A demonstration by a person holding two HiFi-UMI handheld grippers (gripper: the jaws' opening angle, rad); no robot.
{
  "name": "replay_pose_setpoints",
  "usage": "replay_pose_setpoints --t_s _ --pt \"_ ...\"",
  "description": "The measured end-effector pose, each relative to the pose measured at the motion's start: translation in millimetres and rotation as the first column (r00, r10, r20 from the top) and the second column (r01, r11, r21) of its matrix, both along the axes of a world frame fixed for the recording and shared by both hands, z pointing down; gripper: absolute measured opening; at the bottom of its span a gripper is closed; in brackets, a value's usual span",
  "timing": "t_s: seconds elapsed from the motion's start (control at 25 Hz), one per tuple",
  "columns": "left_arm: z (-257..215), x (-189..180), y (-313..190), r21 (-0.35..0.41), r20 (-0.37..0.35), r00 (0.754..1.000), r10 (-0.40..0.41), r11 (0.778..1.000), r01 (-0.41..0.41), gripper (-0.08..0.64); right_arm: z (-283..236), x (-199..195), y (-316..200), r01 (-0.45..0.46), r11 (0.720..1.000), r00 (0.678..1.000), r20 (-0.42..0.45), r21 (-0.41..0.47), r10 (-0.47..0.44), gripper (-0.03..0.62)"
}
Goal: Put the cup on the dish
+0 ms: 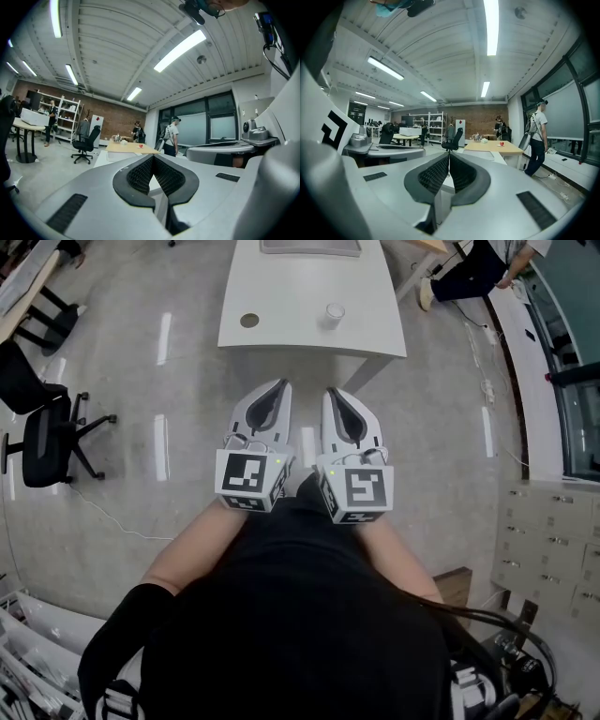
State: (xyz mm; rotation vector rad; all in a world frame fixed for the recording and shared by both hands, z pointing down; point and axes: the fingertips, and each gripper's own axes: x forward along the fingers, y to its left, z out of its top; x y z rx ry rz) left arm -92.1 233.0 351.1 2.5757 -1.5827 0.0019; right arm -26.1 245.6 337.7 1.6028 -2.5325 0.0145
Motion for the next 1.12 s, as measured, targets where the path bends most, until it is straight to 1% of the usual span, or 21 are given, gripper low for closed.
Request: replay_pose_setpoints --t_s 0.2,0.36,0.52,0.72,0.92,1.12 --pt "-3 -1 -4 0.006 -0.005 1.000 -0.007 1.000 0.007 0.006 -5 6 -4 -0.020 1.000 1.000 0.008 0.010 0.020 0.014" --pt "2 10 -10 -0.003 0.003 1.000 0.005 1.000 -0.005 0.006 3 13 -12 -0.019 1.000 1.000 0.012 -0.004 0.019 0.014" --pt "1 17 -27 0.001 0.018 1.000 -0.006 1.000 0.006 0.006 8 22 -31 -0.014 1.000 1.000 0.022 -0.020 0.015 0.014" --pt "5 21 -50 -0.012 0.016 1.000 -0.021 1.000 0.021 0.006 10 26 -47 0.004 1.000 1.000 0.021 -0.028 -0.004 0.014" --pt "13 48 -81 -0.027 0.037 0.999 -0.012 1.000 0.013 0.006 22 46 -76 0.023 0.998 0.999 0.027 -0.062 -0.021 0.014" --pt "21 77 -121 -0.045 0.051 0.999 -0.011 0.999 0.013 0.006 28 74 -119 0.026 0.996 0.999 0.040 -0.080 -0.023 0.014"
